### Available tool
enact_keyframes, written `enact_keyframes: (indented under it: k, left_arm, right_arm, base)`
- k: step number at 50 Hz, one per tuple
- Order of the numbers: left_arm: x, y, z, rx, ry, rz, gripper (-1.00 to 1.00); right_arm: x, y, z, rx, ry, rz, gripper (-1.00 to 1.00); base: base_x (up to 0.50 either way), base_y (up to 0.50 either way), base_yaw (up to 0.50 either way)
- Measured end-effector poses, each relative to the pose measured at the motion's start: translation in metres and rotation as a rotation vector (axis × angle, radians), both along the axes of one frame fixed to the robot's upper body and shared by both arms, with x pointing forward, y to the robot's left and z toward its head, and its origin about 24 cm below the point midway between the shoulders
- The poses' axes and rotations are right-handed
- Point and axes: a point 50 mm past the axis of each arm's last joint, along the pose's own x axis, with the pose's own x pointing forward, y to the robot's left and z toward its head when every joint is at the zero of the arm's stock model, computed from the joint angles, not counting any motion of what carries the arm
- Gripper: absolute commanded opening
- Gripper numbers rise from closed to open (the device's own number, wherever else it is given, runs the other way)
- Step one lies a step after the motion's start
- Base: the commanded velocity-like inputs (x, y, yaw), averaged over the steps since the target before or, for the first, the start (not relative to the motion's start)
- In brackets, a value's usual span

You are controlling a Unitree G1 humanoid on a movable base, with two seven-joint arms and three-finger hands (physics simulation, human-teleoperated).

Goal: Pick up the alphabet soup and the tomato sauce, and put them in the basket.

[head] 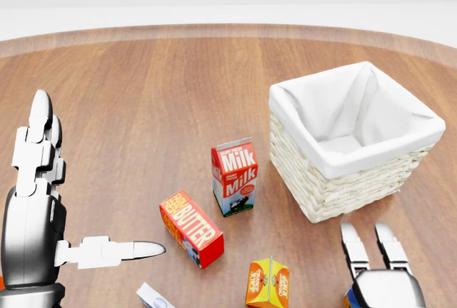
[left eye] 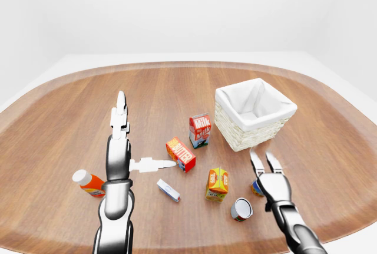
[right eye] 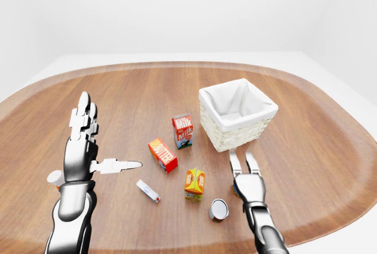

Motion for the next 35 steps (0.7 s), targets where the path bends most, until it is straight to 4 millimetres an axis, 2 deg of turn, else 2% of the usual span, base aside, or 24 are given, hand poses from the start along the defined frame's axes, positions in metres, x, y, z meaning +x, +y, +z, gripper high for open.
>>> enact_keyframes:
  k: [29, 30, 31, 35]
  left_arm:
    - [0.000, 0.000, 0.000, 0.000, 0.000, 0.000, 1.00]
    - [0.000, 0.000, 0.000, 0.000, 0.000, 0.000, 1.00]
    - [0.000, 0.000, 0.000, 0.000, 0.000, 0.000, 1.00]
    - [0.000, 0.000, 0.000, 0.000, 0.000, 0.000, 1.00]
  right_arm:
    - [0.001, -0.007, -0.012, -0.010, 0.031, -0.014, 1.00]
    - [0.001, -0.007, -0.013, -0.010, 0.034, -0.014, -0.07]
    - [0.001, -0.007, -0.013, -0.010, 0.037, -0.015, -0.99]
    - [0.001, -0.007, -0.015, -0.007, 0.047, -0.018, -1.00]
  base:
    - [0.00, 0.00, 0.00]
    - [0.00, 0.00, 0.00]
    - [0.00, 0.00, 0.00]
    - [0.00, 0.00, 0.00]
